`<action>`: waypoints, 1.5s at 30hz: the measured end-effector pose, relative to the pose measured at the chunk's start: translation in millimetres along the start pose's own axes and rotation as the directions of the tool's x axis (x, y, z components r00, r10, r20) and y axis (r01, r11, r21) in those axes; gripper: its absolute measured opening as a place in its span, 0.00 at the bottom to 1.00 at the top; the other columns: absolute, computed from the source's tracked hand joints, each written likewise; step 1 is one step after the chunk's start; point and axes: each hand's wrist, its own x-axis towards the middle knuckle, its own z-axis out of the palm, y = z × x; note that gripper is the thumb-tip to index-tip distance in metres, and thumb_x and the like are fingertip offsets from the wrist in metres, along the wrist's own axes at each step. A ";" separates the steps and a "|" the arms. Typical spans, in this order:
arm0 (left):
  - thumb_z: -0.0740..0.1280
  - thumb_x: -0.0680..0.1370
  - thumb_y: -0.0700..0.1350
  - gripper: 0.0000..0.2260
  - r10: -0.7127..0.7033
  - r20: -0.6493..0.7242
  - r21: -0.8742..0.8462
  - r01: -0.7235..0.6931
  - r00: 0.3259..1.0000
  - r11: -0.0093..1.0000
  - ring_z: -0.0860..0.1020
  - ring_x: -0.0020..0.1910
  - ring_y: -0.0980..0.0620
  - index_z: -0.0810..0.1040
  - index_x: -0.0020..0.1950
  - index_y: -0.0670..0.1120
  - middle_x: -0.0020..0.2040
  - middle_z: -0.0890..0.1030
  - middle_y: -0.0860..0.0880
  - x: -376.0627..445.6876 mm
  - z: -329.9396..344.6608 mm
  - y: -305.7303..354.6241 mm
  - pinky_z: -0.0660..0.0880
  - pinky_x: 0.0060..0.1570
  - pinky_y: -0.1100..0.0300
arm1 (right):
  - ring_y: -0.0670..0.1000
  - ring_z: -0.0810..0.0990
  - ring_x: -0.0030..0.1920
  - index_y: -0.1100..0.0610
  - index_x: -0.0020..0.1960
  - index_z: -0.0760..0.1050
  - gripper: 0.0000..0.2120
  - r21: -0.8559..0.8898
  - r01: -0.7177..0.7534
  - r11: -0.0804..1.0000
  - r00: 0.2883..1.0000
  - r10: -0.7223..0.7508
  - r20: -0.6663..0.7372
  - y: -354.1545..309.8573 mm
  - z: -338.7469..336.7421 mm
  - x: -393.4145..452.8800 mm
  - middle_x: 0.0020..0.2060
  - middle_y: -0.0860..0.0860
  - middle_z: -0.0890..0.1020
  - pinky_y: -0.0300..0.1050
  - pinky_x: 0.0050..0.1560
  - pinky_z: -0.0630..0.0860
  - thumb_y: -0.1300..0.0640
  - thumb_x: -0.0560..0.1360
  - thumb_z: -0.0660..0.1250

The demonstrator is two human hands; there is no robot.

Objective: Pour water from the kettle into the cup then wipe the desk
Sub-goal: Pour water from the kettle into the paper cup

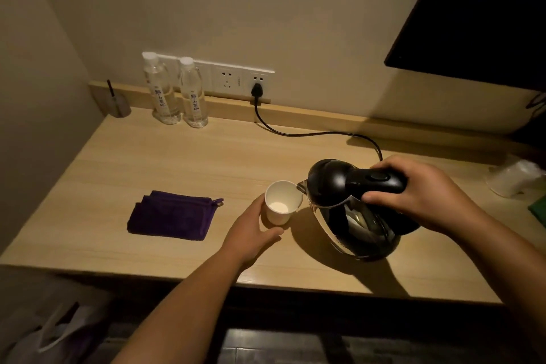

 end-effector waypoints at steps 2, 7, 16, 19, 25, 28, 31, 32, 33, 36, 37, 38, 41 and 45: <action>0.74 0.70 0.51 0.37 0.002 -0.005 -0.011 -0.002 1.000 1.000 0.70 0.60 0.59 0.58 0.73 0.62 0.64 0.71 0.62 0.3 1.6 -1.3 0.68 0.54 0.60 | 0.43 0.77 0.45 0.43 0.51 0.73 0.17 -0.066 0.022 0.998 0.999 -0.020 0.028 -6.9 0.0 5.4 0.43 0.41 0.78 0.40 0.41 0.76 0.50 0.66 0.76; 0.73 0.70 0.53 0.35 0.017 -0.024 -0.002 -0.017 1.000 1.000 0.71 0.60 0.58 0.60 0.73 0.61 0.64 0.73 0.59 3.4 6.0 -5.8 0.70 0.55 0.59 | 0.48 0.77 0.48 0.46 0.56 0.75 0.20 -0.196 0.064 0.979 0.997 -0.054 0.052 -22.7 -4.4 19.7 0.47 0.45 0.77 0.42 0.42 0.76 0.47 0.66 0.74; 0.73 0.72 0.55 0.34 0.021 -0.057 0.042 -0.019 0.998 0.999 0.70 0.59 0.60 0.59 0.74 0.60 0.67 0.73 0.58 8.1 9.6 -11.4 0.68 0.55 0.62 | 0.48 0.77 0.48 0.49 0.60 0.76 0.23 -0.333 0.158 0.930 0.983 -0.118 0.138 -43.1 -9.7 39.0 0.50 0.47 0.79 0.41 0.44 0.76 0.45 0.67 0.74; 0.72 0.72 0.54 0.34 0.037 -0.064 0.041 -0.035 0.997 0.999 0.70 0.59 0.60 0.60 0.74 0.59 0.67 0.73 0.58 8.0 9.8 -12.7 0.68 0.55 0.62 | 0.48 0.77 0.47 0.49 0.61 0.76 0.24 -0.351 0.165 0.921 0.979 -0.109 0.175 -44.8 -8.7 43.1 0.47 0.46 0.78 0.38 0.41 0.73 0.45 0.67 0.74; 0.72 0.73 0.54 0.34 0.051 -0.068 0.024 -0.049 0.996 0.998 0.69 0.59 0.61 0.60 0.74 0.60 0.67 0.72 0.59 8.9 9.0 -15.0 0.67 0.54 0.63 | 0.49 0.78 0.47 0.50 0.61 0.76 0.24 -0.398 0.217 0.891 0.966 -0.137 0.220 -48.2 -5.4 49.1 0.50 0.50 0.81 0.42 0.45 0.77 0.44 0.68 0.73; 0.72 0.72 0.54 0.33 0.066 -0.064 0.020 -0.065 0.996 0.998 0.70 0.60 0.61 0.60 0.74 0.59 0.67 0.72 0.59 8.8 7.9 -15.9 0.68 0.55 0.63 | 0.50 0.79 0.47 0.50 0.60 0.77 0.22 -0.418 0.241 0.876 0.960 -0.150 0.238 -51.7 -4.4 52.1 0.49 0.50 0.81 0.44 0.45 0.79 0.44 0.68 0.73; 0.71 0.72 0.54 0.32 0.079 -0.071 0.029 -0.077 0.994 0.997 0.70 0.59 0.62 0.61 0.73 0.59 0.66 0.73 0.59 8.7 8.5 -16.3 0.67 0.53 0.64 | 0.49 0.78 0.45 0.50 0.59 0.77 0.22 -0.441 0.262 0.859 0.956 -0.168 0.241 -56.6 -3.3 54.5 0.47 0.49 0.81 0.43 0.44 0.78 0.44 0.68 0.73; 0.71 0.73 0.54 0.32 0.081 -0.074 0.031 -0.079 0.994 0.996 0.70 0.59 0.62 0.61 0.73 0.59 0.66 0.73 0.59 8.6 8.9 -16.3 0.67 0.53 0.64 | 0.49 0.78 0.45 0.50 0.59 0.77 0.21 -0.447 0.265 0.854 0.955 -0.170 0.241 -58.1 -3.0 55.6 0.46 0.49 0.81 0.44 0.44 0.79 0.45 0.68 0.73; 0.71 0.73 0.54 0.32 0.082 -0.077 0.033 -0.080 0.994 0.996 0.70 0.59 0.62 0.61 0.73 0.59 0.66 0.73 0.59 8.8 9.1 -16.5 0.67 0.53 0.64 | 0.49 0.78 0.45 0.50 0.59 0.77 0.21 -0.452 0.269 0.851 0.955 -0.173 0.243 -59.6 -2.8 56.5 0.46 0.49 0.81 0.45 0.44 0.79 0.45 0.68 0.73; 0.71 0.73 0.54 0.32 0.086 -0.078 0.031 -0.083 0.993 0.996 0.70 0.59 0.62 0.61 0.73 0.59 0.66 0.73 0.59 8.6 9.2 -17.1 0.67 0.53 0.64 | 0.50 0.78 0.45 0.50 0.59 0.77 0.21 -0.463 0.278 0.842 0.951 -0.174 0.254 -64.1 -1.5 58.9 0.46 0.48 0.81 0.45 0.44 0.79 0.45 0.68 0.73; 0.71 0.73 0.54 0.32 0.084 -0.077 0.028 -0.082 0.994 0.996 0.70 0.59 0.61 0.62 0.73 0.58 0.66 0.73 0.58 9.0 9.3 -17.7 0.67 0.53 0.64 | 0.50 0.78 0.45 0.50 0.59 0.77 0.21 -0.469 0.283 0.837 0.950 -0.176 0.258 -65.5 -1.2 59.5 0.46 0.48 0.81 0.44 0.44 0.78 0.45 0.68 0.73; 0.71 0.73 0.54 0.32 0.083 -0.077 0.028 -0.081 0.994 0.996 0.70 0.59 0.61 0.62 0.74 0.57 0.66 0.73 0.58 9.2 9.3 -17.8 0.67 0.53 0.64 | 0.50 0.78 0.45 0.50 0.59 0.77 0.20 -0.475 0.287 0.832 0.949 -0.178 0.262 -66.6 -0.7 60.0 0.46 0.48 0.80 0.44 0.44 0.78 0.45 0.68 0.73; 0.71 0.73 0.54 0.32 0.079 -0.082 0.029 -0.076 0.993 0.997 0.70 0.59 0.62 0.62 0.74 0.56 0.67 0.73 0.58 10.5 10.1 -18.0 0.67 0.54 0.64 | 0.50 0.78 0.45 0.50 0.59 0.77 0.21 -0.485 0.301 0.821 0.945 -0.187 0.269 -68.4 1.1 61.2 0.45 0.48 0.80 0.44 0.44 0.78 0.45 0.68 0.73; 0.71 0.73 0.54 0.32 0.088 -0.086 0.036 -0.085 0.992 0.996 0.69 0.59 0.62 0.62 0.74 0.56 0.67 0.73 0.57 10.8 10.4 -18.1 0.67 0.55 0.63 | 0.50 0.78 0.45 0.51 0.59 0.77 0.21 -0.483 0.299 0.823 0.945 -0.184 0.271 -68.9 2.4 61.7 0.46 0.48 0.80 0.42 0.43 0.77 0.46 0.69 0.73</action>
